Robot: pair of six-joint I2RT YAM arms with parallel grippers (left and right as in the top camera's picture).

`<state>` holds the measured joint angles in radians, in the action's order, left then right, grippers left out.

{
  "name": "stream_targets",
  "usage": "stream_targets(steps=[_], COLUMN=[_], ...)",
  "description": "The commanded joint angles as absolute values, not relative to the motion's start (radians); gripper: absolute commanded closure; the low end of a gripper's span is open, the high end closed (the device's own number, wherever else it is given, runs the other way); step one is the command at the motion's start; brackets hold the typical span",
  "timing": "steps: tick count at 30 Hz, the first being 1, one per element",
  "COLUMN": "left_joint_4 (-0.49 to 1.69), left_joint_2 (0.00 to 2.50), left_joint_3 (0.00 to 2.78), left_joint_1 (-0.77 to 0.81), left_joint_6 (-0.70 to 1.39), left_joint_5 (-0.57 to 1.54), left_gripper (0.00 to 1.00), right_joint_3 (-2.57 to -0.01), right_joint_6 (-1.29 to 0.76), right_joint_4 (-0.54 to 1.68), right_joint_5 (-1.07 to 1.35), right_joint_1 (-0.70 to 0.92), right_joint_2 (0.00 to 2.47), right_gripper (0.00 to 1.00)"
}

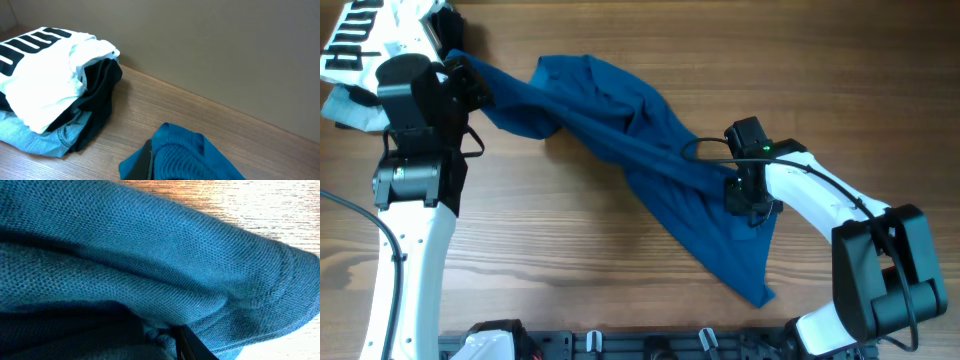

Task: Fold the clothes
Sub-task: 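Lift the shirt with both grippers, shake it out, lay it flat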

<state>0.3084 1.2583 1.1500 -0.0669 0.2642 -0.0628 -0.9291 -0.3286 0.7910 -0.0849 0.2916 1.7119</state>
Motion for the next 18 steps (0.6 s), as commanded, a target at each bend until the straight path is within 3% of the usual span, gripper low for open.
stream_targets(steps=[1, 3, 9, 18], left_joint_4=[0.3, 0.301, 0.29, 0.327], left_joint_2=[1.24, 1.24, 1.207, 0.931], left_joint_3=[1.165, 1.165, 1.185, 1.259], left_joint_1=[-0.084, -0.084, -0.083, -0.083], left_joint_6=[0.239, 0.239, 0.239, 0.239], left_joint_5=[-0.104, -0.104, -0.103, -0.102], left_gripper=[0.96, 0.96, 0.96, 0.96], right_joint_3=[-0.897, -0.896, -1.095, -1.829], right_joint_6=[-0.344, -0.345, -0.331, -0.143], right_joint_4=[0.799, 0.785, 0.831, 1.068], right_joint_5=[-0.068, -0.069, -0.074, -0.069], right_joint_1=[0.288, 0.288, 0.25, 0.004], right_joint_2=[1.712, 1.711, 1.614, 1.456], right_gripper=[0.81, 0.96, 0.96, 0.96])
